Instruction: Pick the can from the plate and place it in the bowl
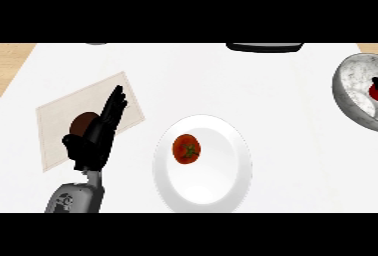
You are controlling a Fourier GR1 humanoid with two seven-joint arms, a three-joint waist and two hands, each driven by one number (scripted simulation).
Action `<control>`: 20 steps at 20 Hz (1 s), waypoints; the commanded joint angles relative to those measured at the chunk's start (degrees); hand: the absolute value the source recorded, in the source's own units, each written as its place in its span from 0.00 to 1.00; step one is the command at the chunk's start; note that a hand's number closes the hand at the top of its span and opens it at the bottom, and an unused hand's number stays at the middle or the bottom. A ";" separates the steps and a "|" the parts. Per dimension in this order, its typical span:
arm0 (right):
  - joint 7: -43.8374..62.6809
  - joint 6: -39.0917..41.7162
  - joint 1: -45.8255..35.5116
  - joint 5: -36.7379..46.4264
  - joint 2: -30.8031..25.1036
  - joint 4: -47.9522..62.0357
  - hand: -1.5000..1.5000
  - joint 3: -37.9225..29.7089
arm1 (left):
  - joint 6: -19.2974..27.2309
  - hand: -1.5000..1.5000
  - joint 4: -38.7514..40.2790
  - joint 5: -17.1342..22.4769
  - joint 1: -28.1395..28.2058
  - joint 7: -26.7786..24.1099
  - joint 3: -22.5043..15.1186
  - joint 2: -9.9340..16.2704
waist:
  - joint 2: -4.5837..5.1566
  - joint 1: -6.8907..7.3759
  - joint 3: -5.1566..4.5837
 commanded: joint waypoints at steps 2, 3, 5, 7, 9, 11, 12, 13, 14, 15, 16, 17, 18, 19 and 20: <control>-8.01 6.88 -1.36 -2.16 -0.33 9.45 0.00 -1.60 | 0.43 0.50 0.99 -0.32 -0.84 -1.21 0.06 -0.54 | 0.27 0.33 0.05; -11.29 9.55 -1.41 -2.86 -2.44 9.82 0.00 -2.18 | -1.35 0.50 1.55 2.12 -2.78 0.09 2.45 1.01 | 0.19 -0.05 0.04; -12.94 8.80 -2.56 -3.91 -1.09 11.73 0.00 -3.54 | -0.58 0.50 2.37 0.48 -0.10 -2.03 0.80 0.03 | 0.05 -0.11 0.02; -14.76 9.64 -3.58 -6.69 -1.74 11.80 0.00 -6.31 | -0.17 0.50 -3.62 -0.55 3.79 -0.09 -1.71 -0.49 | -0.18 0.37 0.07; -19.61 8.94 -2.69 -8.69 -2.85 12.38 0.00 -8.71 | 0.67 0.50 -1.63 -0.73 -0.04 1.36 -1.24 -1.17 | 0.01 -0.22 0.10; -17.28 7.90 -5.91 -9.94 -3.20 13.06 0.00 -10.35 | -0.32 0.50 -1.43 -0.31 3.49 -2.86 -0.58 -0.18 | 0.00 0.26 0.03; -19.69 8.53 -5.06 -12.14 -3.71 12.50 0.00 -12.39 | -0.16 0.50 0.11 0.44 -0.60 0.87 0.99 0.23 | -0.05 -0.55 0.05; -18.91 8.13 -6.38 -11.47 -4.63 14.20 0.00 -12.21 | -1.35 0.50 -0.27 0.54 1.16 -0.95 0.28 0.58 | 0.11 0.13 0.05; -20.52 10.41 -4.12 -13.40 -5.95 14.19 0.00 -13.86 | 1.23 0.50 0.25 -0.79 0.08 0.30 -0.47 -1.46 | -0.14 -0.81 0.03; -16.47 11.65 -7.22 -14.30 -6.27 13.57 0.00 -14.33 | 0.62 0.50 -1.71 -0.61 -1.40 2.71 0.59 0.37 | -0.37 -0.85 -0.03; -16.96 11.72 -6.01 -13.99 -7.37 15.95 0.00 -14.53 | -0.76 0.50 -2.98 0.00 4.49 -2.15 -0.04 0.62 | -0.16 -0.10 0.00; -17.07 11.96 -5.47 -15.24 -5.87 16.08 0.00 -15.34 | -1.79 0.50 -1.42 1.92 0.23 1.29 2.76 2.19 | -0.21 -0.60 -0.02; -16.63 12.99 -6.51 -15.72 -6.98 16.92 0.00 -15.91 | -0.23 0.50 -1.14 -0.29 -0.06 1.28 0.01 0.05 | -0.09 -0.42 0.02; -16.93 16.26 -5.57 -15.90 -9.11 17.95 0.00 -16.06 | -0.49 0.50 1.20 -0.54 0.30 -1.59 0.56 0.42 | 0.01 -0.49 0.02; -16.20 19.94 -4.63 -17.39 -11.20 17.87 0.00 -17.17 | 0.04 0.50 2.34 0.03 -1.25 -1.15 2.08 0.60 | -0.19 -1.23 -0.02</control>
